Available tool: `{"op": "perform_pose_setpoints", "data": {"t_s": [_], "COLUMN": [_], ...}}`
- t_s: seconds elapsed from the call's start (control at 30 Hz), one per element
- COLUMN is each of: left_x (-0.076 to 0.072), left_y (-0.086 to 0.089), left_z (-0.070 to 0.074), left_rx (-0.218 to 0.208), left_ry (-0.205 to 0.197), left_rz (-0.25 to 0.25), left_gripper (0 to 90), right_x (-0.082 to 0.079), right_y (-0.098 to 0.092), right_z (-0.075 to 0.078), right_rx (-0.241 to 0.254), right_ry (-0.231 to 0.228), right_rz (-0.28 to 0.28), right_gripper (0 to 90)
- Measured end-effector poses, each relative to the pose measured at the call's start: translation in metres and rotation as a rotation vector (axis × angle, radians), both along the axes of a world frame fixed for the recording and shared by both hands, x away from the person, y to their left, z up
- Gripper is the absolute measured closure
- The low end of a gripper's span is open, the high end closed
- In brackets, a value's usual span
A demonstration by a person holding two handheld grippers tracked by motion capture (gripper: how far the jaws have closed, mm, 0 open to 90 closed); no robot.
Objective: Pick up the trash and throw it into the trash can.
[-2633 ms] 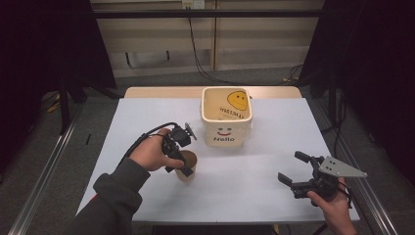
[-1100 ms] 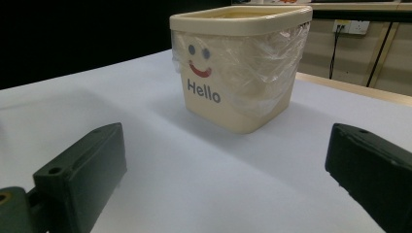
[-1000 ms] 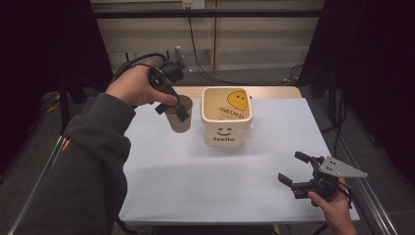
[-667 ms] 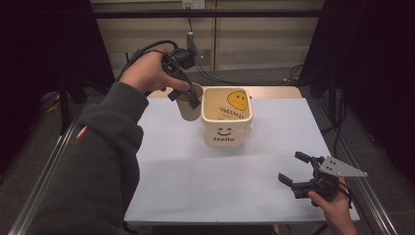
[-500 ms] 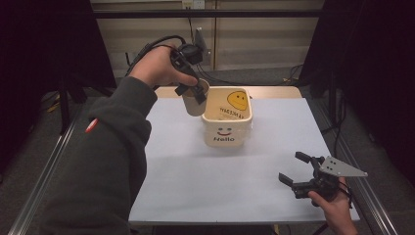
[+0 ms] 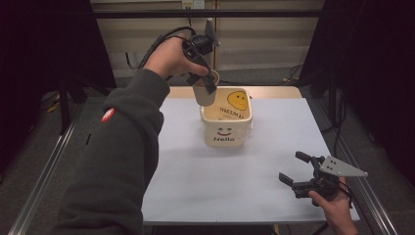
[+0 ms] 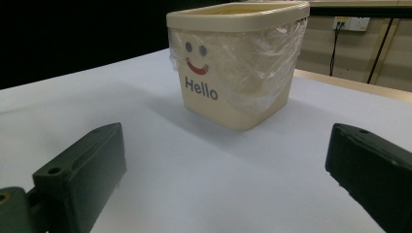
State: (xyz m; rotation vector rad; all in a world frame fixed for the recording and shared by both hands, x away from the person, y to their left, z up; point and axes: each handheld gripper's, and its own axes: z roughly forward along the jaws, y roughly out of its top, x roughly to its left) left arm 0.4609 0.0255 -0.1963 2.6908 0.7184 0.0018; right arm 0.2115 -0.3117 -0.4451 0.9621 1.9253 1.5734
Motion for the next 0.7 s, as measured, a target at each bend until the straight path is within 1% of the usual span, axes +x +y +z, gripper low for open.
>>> {"op": "perform_pose_setpoints", "data": {"t_s": [0.07,0.1,0.2,0.37,0.43,0.5,0.57,0.6,0.63,0.67,0.7], "left_x": [0.0,0.002,0.003,0.006,0.007,0.007,0.009,0.009,0.01,0.01,0.012], "left_y": [-0.001,-0.003,-0.006,-0.01,-0.012,-0.014,-0.018,-0.018,-0.022,-0.022,-0.025], "left_z": [-0.001,-0.001,-0.003,-0.007,-0.008,-0.01,-0.015,-0.015,-0.019,-0.019,-0.024], "left_rx": [-0.006,-0.003,-0.004,0.009,0.007,0.008,0.013,0.013,0.013,0.013,0.011], "left_ry": [-0.003,0.003,0.0,-0.011,-0.008,-0.011,-0.018,-0.018,-0.019,-0.019,-0.021], "left_rz": [0.005,-0.001,-0.003,-0.004,-0.004,-0.013,-0.014,-0.014,-0.02,-0.02,-0.03], "left_gripper": [21.0,20.9,20.9,20.9,20.9,20.9,20.8,20.7,20.4,20.2,20.1], "right_x": [0.0,0.0,0.0,0.0,0.0,0.0,0.0,0.0,0.0,0.0,0.0], "right_y": [0.0,0.0,0.0,0.0,0.0,0.0,0.0,0.0,0.0,0.0,0.0], "right_z": [0.0,0.0,0.0,0.0,0.0,0.0,0.0,0.0,0.0,0.0,0.0], "right_rx": [-0.002,-0.003,-0.003,-0.003,-0.006,-0.005,-0.003,-0.003,-0.007,-0.007,-0.008], "right_ry": [-0.001,-0.002,-0.001,-0.001,-0.004,-0.003,0.005,0.005,0.006,0.006,0.007], "right_rz": [0.0,0.001,0.0,0.0,0.003,-0.001,0.0,0.0,0.005,0.005,0.003], "right_gripper": [0.7,0.7,0.7,0.7,0.7,0.7,0.7,0.7,0.7,0.7,0.7]}}
